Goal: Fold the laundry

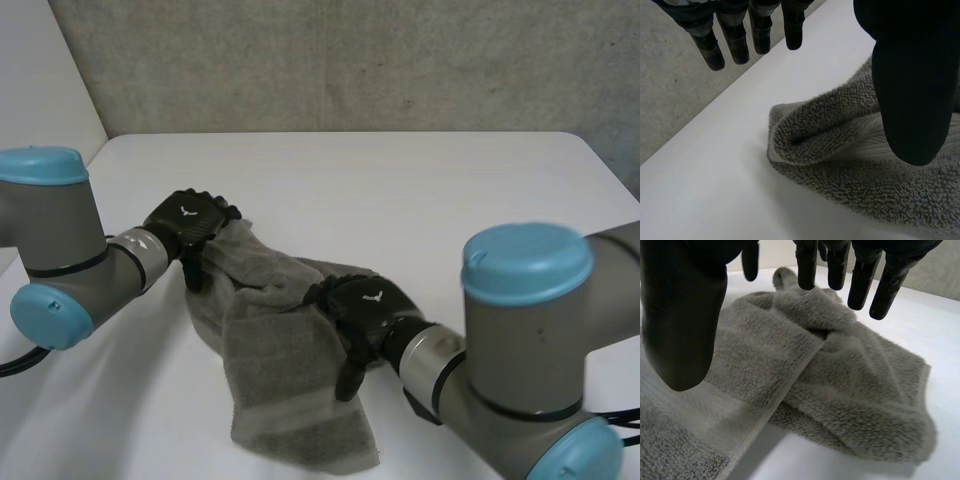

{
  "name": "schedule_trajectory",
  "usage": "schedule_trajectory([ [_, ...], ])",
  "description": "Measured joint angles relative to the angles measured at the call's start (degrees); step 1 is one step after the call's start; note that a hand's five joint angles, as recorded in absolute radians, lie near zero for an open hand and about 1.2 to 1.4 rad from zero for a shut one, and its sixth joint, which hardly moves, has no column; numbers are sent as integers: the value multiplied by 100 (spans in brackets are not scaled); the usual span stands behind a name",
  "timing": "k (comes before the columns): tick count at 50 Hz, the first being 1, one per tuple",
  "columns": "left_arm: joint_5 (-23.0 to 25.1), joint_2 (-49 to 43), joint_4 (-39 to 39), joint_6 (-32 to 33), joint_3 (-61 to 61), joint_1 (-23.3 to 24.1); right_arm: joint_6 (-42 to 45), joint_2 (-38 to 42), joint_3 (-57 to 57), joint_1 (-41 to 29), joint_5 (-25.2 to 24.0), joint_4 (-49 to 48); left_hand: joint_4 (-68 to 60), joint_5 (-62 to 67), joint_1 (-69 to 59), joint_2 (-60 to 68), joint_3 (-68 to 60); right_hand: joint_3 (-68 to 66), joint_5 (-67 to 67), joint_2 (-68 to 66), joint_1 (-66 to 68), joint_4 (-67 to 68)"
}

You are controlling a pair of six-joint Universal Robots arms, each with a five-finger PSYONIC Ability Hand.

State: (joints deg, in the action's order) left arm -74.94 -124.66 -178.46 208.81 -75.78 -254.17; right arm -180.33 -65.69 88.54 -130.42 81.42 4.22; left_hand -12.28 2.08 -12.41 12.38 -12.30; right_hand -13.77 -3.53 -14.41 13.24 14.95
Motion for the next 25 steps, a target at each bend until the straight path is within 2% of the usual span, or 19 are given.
schedule_trajectory([
  [7, 26, -45, -182, -19, -141, 13, 400, 387, 97, -155, 12, -425, -1519, 1538, -1514, 1509, -1518, -179, -238, -100, 229, 34],
  [10, 26, -45, -281, -23, -222, 17, 532, 504, 72, -187, 22, -511, -2412, 2431, -2407, 2405, -2411, -1047, -1130, -1020, 1125, 880],
  [12, 25, -49, -373, -25, -283, 22, 597, 567, 29, -201, 53, -567, -3133, 3157, -3125, 3124, -3132, -2399, -2452, -2371, 2437, 2257],
  [14, 23, -54, -438, -25, -323, 26, 624, 596, -5, -206, 86, -601, -3549, 3555, -3543, 3538, -3543, -3034, -3031, -2991, 3081, 2911],
  [25, 21, -127, -579, -16, -394, 35, 650, 684, -62, -189, 182, -658, -3929, 3924, -3889, 3914, -3919, -3610, -3621, -3535, 3690, 3487],
])
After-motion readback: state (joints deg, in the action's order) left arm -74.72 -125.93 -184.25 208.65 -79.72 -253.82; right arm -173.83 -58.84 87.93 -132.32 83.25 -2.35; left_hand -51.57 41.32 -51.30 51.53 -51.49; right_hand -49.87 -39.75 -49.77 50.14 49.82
